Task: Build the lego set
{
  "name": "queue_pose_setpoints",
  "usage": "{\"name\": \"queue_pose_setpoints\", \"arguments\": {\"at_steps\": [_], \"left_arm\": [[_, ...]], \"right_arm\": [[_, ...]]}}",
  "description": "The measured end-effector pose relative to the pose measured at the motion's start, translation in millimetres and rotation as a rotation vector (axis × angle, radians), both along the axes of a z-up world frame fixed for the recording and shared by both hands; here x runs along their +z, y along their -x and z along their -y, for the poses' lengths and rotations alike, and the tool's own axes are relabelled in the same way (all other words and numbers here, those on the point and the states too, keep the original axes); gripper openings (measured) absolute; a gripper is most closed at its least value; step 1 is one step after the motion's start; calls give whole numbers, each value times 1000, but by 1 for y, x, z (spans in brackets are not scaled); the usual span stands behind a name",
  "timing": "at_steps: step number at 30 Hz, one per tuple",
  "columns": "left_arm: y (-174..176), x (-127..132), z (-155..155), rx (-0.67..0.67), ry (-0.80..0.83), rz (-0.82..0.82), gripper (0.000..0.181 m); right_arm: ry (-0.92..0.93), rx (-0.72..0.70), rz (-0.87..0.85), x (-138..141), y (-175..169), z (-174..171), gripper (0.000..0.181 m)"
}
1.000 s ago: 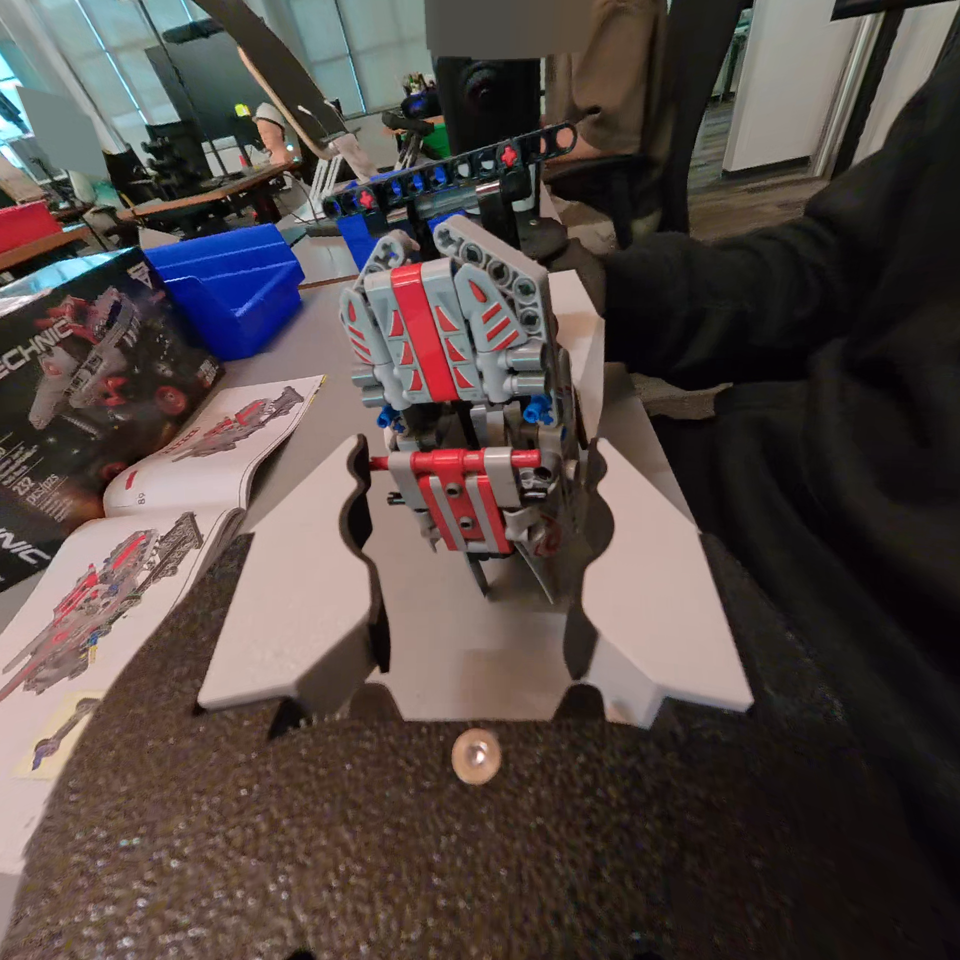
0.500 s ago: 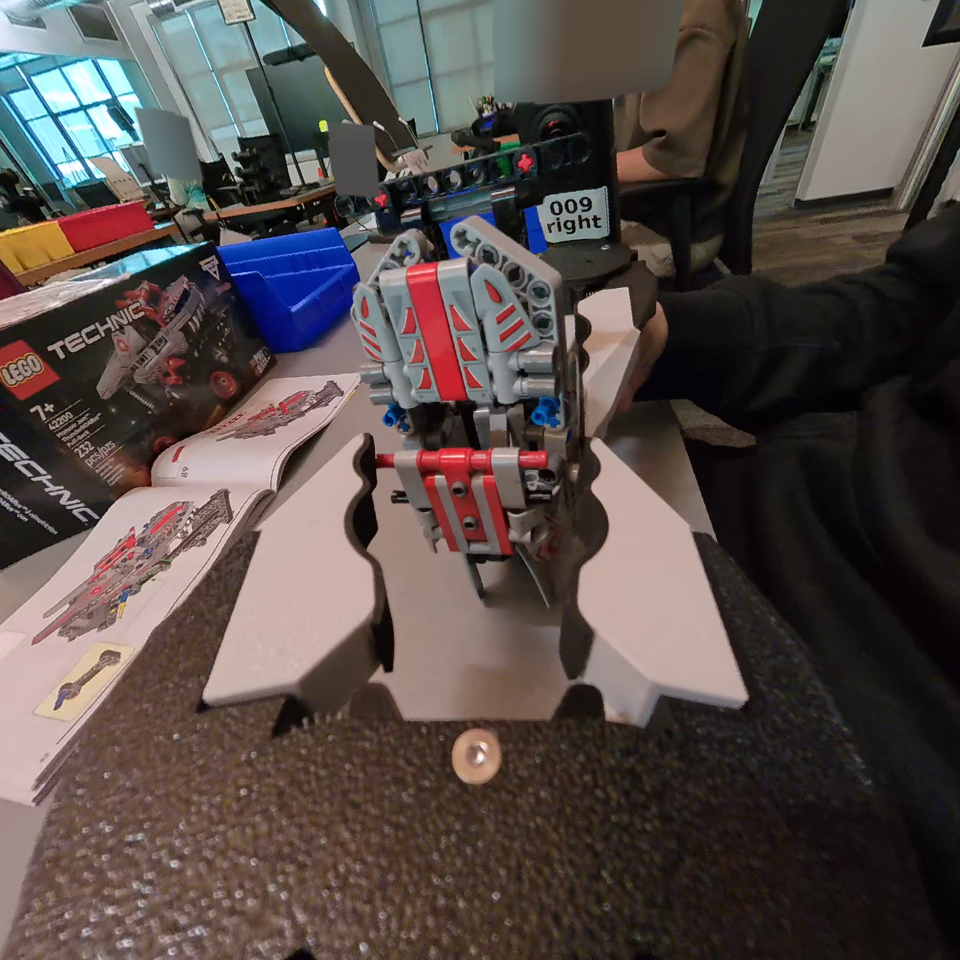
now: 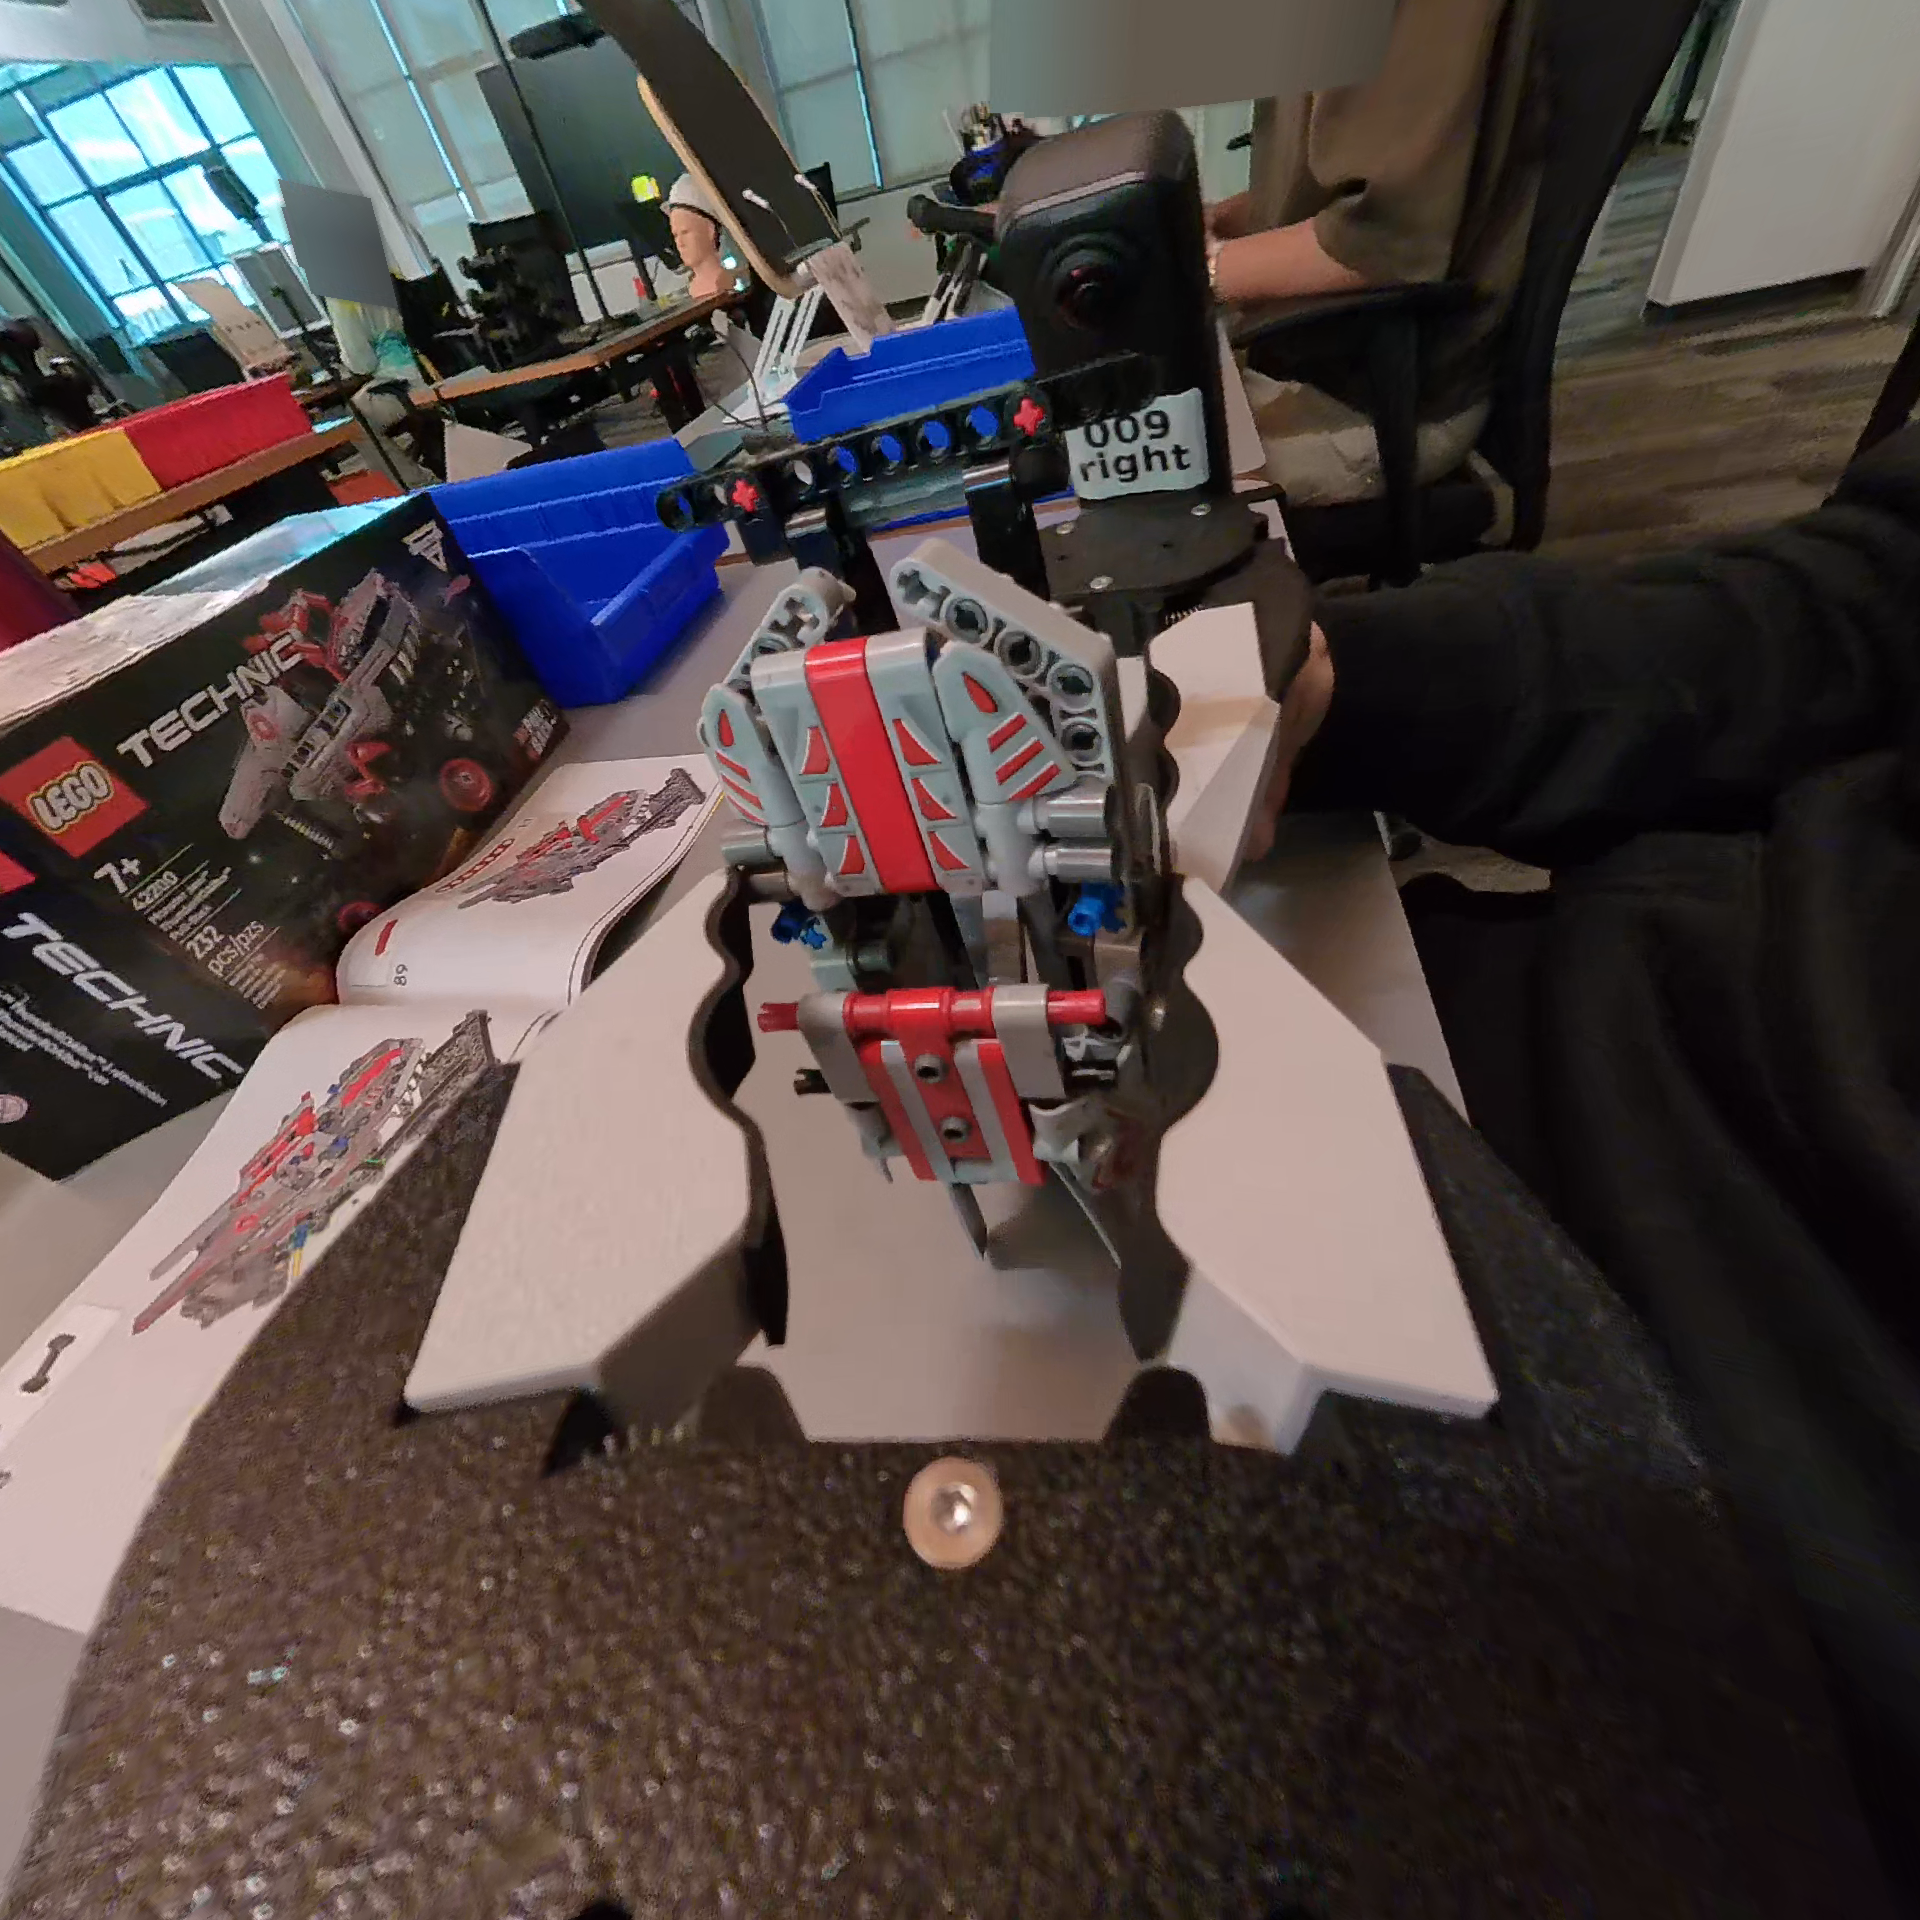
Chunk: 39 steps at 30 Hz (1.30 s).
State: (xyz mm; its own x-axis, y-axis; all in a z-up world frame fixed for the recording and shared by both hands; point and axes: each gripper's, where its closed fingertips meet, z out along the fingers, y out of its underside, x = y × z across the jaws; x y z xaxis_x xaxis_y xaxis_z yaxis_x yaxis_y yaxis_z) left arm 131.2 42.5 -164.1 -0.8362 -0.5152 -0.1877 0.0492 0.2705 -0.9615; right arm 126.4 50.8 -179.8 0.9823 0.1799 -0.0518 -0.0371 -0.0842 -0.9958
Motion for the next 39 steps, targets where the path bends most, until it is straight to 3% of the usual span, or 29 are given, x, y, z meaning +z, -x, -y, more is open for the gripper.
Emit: {"name": "queue_pose_setpoints", "arguments": {"at_steps": [11, 39], "left_arm": [[0, -1, -2, 84, 37, -1, 75], [-6, 0, -8, 136, 28, -82, 76]], "right_arm": [[20, -29, 48, -4, -1, -5, 75], [24, -52, 30, -3, -4, -11, 76]]}}
